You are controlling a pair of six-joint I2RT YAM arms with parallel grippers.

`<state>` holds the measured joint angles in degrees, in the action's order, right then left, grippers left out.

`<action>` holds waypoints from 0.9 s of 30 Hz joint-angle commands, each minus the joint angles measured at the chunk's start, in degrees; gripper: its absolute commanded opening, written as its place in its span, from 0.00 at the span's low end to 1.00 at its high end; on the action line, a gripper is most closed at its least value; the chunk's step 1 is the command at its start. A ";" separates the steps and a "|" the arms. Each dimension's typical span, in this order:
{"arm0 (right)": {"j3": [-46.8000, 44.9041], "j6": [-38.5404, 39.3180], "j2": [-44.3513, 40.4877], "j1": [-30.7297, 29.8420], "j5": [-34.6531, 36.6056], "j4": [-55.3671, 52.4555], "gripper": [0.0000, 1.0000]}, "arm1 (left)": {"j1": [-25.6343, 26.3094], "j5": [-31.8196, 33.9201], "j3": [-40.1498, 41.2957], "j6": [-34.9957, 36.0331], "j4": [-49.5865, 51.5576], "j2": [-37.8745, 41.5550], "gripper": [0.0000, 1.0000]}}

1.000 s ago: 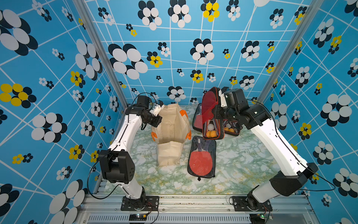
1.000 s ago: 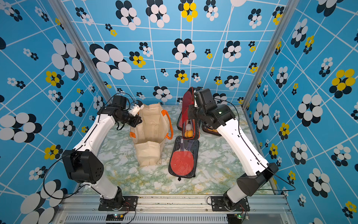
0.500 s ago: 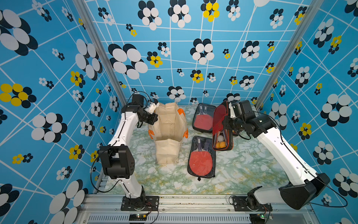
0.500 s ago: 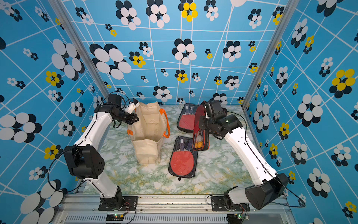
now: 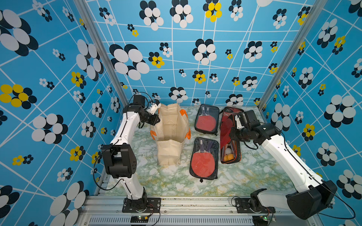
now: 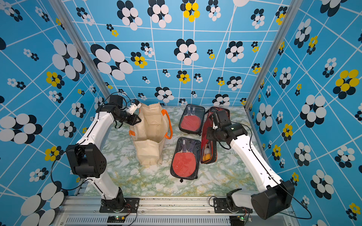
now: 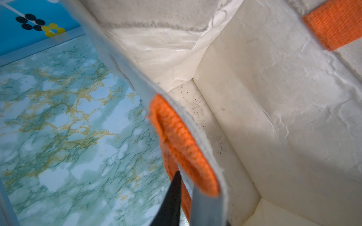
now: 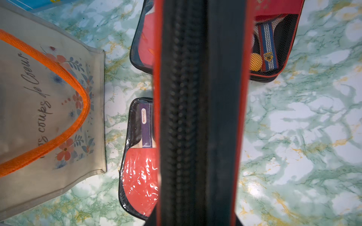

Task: Remove the ping pong set from the canvas bag
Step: Place the ping pong set at the center of the board.

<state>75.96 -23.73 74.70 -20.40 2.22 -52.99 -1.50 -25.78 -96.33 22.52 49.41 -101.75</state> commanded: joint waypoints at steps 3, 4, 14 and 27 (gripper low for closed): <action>-3.75 1.48 -3.18 2.13 -2.16 2.59 0.00 | -0.30 -1.20 -1.89 -0.24 1.08 -0.49 0.40; -4.49 1.52 -3.52 2.58 -2.36 2.61 0.00 | -0.35 -1.20 -2.05 -0.36 1.21 -0.38 0.42; -12.00 1.00 -5.17 4.67 -6.02 5.31 0.00 | -0.17 -2.86 -5.21 -2.35 2.57 0.03 0.62; -21.20 -0.52 -5.73 7.99 -10.53 12.94 0.00 | -0.08 -2.24 -4.03 -2.29 2.89 3.33 0.63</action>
<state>55.55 -23.20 71.37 -13.65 -5.58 -45.67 -1.50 -27.66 -100.36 20.58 51.29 -101.21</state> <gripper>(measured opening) 0.275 0.635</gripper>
